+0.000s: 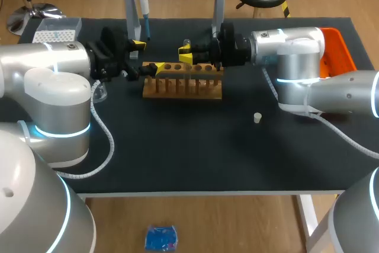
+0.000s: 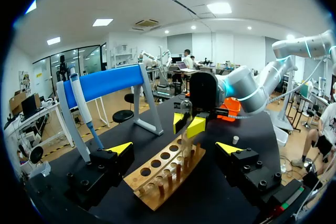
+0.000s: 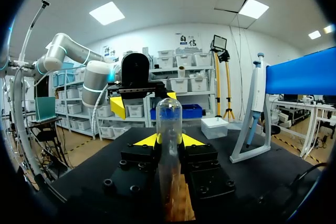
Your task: Invert the test tube, pick up the pipette, mount the tip to pipette, aspirate from beaker and dispense into the tube, eject the tip, return the pipette, and cap with the stopper.
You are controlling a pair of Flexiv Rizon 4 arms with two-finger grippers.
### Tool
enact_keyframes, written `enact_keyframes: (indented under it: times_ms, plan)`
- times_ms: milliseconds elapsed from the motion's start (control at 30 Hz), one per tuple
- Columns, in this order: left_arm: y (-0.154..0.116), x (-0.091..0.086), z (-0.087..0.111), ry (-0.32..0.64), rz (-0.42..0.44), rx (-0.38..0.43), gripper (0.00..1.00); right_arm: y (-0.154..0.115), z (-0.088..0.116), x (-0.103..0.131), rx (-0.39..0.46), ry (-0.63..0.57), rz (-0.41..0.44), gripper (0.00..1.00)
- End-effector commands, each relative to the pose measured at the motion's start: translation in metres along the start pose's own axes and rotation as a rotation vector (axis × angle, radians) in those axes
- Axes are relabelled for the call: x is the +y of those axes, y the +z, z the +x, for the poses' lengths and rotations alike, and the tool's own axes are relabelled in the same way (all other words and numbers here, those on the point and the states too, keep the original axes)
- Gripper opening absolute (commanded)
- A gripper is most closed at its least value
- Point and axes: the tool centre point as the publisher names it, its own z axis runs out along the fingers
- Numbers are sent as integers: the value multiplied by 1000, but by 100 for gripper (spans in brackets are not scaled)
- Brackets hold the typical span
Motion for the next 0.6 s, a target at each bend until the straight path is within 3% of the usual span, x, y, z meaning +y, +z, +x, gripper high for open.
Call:
enact_keyframes:
  times_ms: [33, 600]
  plan:
    - [0, 1, 0, 1, 1, 0, 100, 0, 2, 4, -3, -2, 11, 0]
    - [0, 1, 0, 1, 1, 0, 100, 4, 5, 21, 7, -8, 22, 0]
